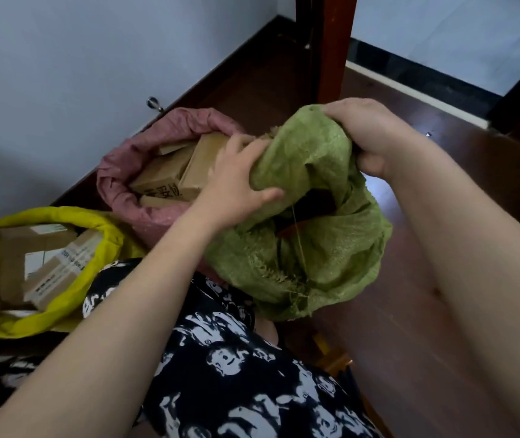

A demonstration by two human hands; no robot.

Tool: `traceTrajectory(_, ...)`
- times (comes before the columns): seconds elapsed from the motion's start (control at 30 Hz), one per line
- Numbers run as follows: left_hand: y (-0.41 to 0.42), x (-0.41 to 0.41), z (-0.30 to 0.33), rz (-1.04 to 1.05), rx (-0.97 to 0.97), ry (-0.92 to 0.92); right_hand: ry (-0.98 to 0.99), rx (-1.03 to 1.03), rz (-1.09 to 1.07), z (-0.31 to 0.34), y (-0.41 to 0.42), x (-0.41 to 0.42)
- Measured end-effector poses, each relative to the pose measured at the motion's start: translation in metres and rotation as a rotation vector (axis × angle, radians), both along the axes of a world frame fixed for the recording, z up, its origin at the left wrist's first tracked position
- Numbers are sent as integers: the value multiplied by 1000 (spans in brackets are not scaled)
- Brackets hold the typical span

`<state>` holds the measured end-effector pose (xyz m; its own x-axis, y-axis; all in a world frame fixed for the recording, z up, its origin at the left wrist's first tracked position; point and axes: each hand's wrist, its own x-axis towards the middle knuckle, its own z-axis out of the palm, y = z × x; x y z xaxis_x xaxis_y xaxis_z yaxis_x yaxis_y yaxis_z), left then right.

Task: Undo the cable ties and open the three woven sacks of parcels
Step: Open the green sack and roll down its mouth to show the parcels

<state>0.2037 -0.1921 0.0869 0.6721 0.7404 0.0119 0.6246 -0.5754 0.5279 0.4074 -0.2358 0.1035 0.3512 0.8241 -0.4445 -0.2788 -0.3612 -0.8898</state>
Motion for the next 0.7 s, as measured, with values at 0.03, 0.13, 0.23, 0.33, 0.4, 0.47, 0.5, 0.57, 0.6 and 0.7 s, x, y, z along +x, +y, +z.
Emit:
traceTrajectory(0.03, 1, 2, -1, 41, 39, -45, -18, 13, -21, 2, 0, 2)
traceTrajectory(0.13, 8, 2, 6, 261, -231, -263, -251, 19, -114, -2, 3, 13)
traceTrajectory(0.23, 12, -2, 23, 445, -615, -532, -549, 97, -58, 0, -2, 7)
traceTrajectory(0.33, 14, 0, 27, 488, -612, -516, -648, 255, 155, 3, -13, -12)
traceTrajectory(0.4, 15, 1, 27, 487, -610, -497, -780, 307, 341, 6, -19, -31)
traceTrajectory(0.47, 14, 2, 28, 486, -629, -476, -933, 316, 448, 1, -19, -44)
traceTrajectory(0.5, 14, 2, 29, 486, -643, -481, -954, 312, 468, -5, -17, -47)
traceTrajectory(0.57, 13, 1, 32, 494, -658, -496, -909, 307, 441, -13, -14, -44)
traceTrajectory(0.6, 14, -1, 33, 504, -652, -499, -919, 302, 425, -16, -13, -41)
traceTrajectory(0.7, 23, -7, 30, 554, -644, -522, -913, 243, 425, -19, -14, -30)
